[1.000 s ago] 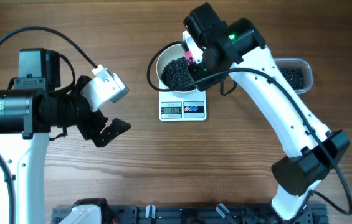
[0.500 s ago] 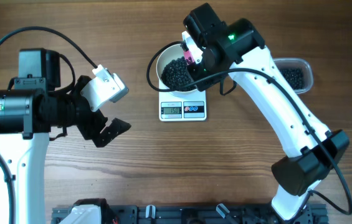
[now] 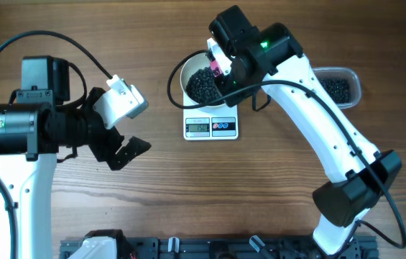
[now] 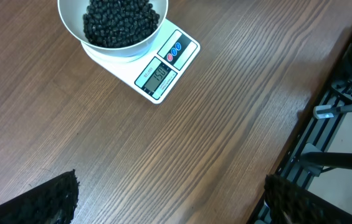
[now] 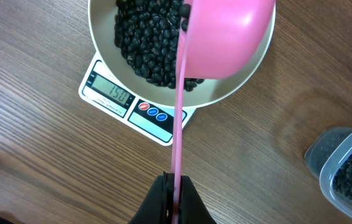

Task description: Scoop item into bowl and weigh 150g on scale

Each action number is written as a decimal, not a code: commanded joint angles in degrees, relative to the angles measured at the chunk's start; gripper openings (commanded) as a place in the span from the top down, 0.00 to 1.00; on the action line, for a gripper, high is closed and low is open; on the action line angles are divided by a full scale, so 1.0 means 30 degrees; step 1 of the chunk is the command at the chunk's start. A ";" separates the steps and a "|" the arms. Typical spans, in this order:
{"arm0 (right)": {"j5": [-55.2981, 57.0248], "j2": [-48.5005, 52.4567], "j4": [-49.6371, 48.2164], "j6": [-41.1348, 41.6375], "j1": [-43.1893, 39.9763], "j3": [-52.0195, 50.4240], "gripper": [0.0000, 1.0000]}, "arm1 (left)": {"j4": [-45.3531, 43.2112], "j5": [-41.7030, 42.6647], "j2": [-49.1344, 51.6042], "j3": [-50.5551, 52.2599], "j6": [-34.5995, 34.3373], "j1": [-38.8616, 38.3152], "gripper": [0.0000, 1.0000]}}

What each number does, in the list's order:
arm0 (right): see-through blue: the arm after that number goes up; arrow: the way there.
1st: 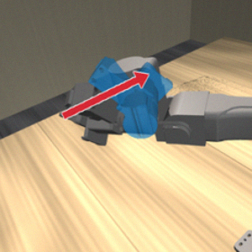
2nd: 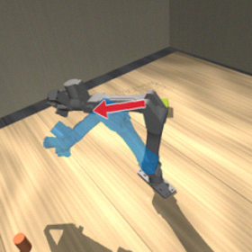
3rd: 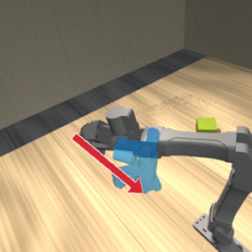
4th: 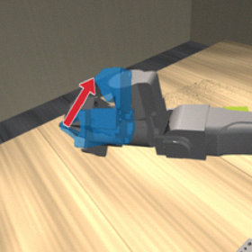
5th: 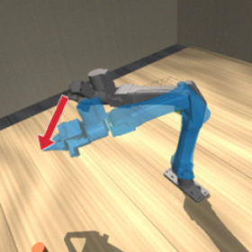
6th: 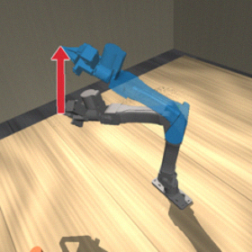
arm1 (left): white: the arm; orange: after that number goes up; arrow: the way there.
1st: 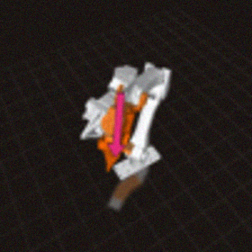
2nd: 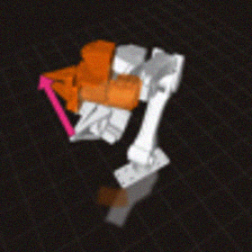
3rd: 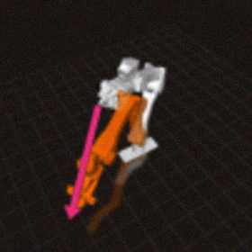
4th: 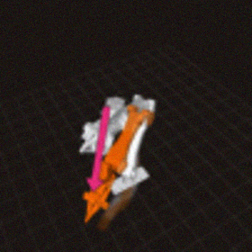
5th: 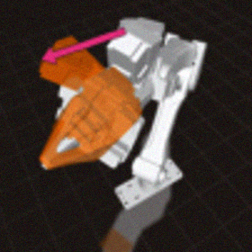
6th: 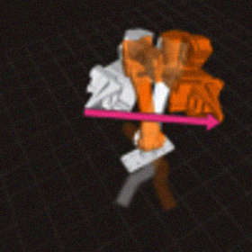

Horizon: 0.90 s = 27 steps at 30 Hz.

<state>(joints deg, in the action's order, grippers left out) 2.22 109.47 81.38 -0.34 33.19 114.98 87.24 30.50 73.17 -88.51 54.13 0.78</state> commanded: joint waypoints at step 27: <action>-0.5260 -0.0954 -0.1224 0.0903 0.0124 -0.0277 0.96 | 0.0022 0.0146 -0.0189 -0.0270 0.0182 0.0102 0.00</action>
<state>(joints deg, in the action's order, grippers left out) -5.72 108.71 79.09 0.36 33.80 114.65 87.24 30.50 73.17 -88.51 54.13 0.78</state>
